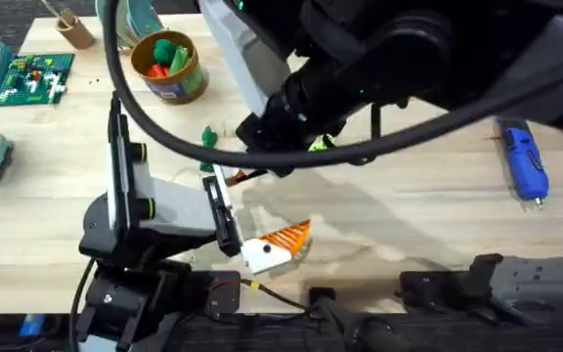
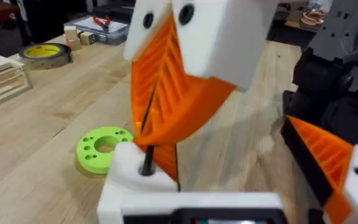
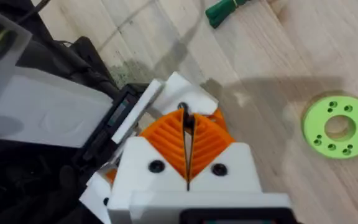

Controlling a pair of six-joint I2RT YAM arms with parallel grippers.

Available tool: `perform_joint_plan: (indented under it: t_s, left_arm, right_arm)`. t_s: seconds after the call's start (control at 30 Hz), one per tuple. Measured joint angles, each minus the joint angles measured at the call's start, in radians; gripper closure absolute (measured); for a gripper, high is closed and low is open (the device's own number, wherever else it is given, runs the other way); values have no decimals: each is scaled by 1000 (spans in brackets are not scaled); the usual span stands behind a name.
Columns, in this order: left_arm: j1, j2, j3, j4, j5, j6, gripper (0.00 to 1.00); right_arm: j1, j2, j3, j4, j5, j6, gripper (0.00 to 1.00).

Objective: Pick up the gripper from the table and insert it into the empty holder that is missing its gripper. Then pick up a screw, insert it into the mounting hole, and use the screwdriver to tighten it. Finally, clean up the table by picking up the vegetable and placing it into the bucket.

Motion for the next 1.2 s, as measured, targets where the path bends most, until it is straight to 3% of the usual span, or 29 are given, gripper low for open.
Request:
perform_joint_plan:
  t_s: [1.2]
  left_arm:
    - [0,0,0,0,2,2,8]
  right_arm:
    - [33,0,0,46,21,-2,996]
